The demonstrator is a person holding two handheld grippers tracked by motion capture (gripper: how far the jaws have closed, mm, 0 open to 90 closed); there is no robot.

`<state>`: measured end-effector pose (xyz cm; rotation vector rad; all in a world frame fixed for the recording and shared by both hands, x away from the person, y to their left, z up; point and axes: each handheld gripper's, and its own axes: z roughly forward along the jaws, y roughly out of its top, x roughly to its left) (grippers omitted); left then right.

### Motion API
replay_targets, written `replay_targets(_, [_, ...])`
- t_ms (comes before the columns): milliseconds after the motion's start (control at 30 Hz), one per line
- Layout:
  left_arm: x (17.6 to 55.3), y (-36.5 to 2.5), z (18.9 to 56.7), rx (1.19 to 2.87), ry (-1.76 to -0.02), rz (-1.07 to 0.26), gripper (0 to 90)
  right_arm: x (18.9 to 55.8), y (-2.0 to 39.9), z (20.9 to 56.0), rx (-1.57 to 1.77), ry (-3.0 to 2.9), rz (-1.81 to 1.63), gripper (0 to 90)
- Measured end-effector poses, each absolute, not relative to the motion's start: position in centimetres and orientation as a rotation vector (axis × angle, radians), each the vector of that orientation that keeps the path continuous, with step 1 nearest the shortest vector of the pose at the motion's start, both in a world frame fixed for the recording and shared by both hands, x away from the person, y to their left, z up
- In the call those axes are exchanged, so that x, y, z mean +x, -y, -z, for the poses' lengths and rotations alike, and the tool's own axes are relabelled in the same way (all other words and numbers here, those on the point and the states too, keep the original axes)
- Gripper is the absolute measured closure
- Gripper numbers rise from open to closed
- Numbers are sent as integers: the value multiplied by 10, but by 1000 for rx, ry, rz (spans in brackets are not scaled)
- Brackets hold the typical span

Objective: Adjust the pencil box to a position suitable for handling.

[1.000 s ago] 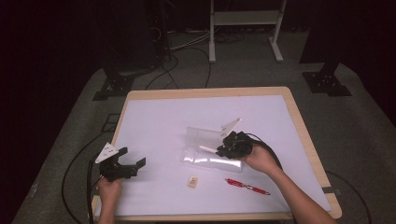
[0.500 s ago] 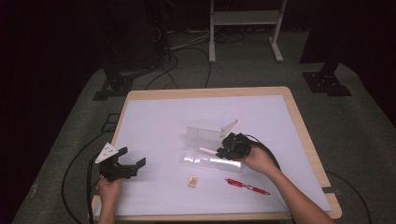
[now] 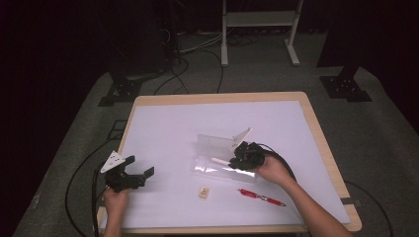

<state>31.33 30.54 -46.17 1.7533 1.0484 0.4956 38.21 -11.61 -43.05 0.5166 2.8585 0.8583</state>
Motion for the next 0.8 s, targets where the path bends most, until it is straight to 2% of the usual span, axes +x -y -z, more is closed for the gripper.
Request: replay_targets(800, [313,-305,462,1754,-1050,-493,0,386,114,446,548,-2907,-813,773])
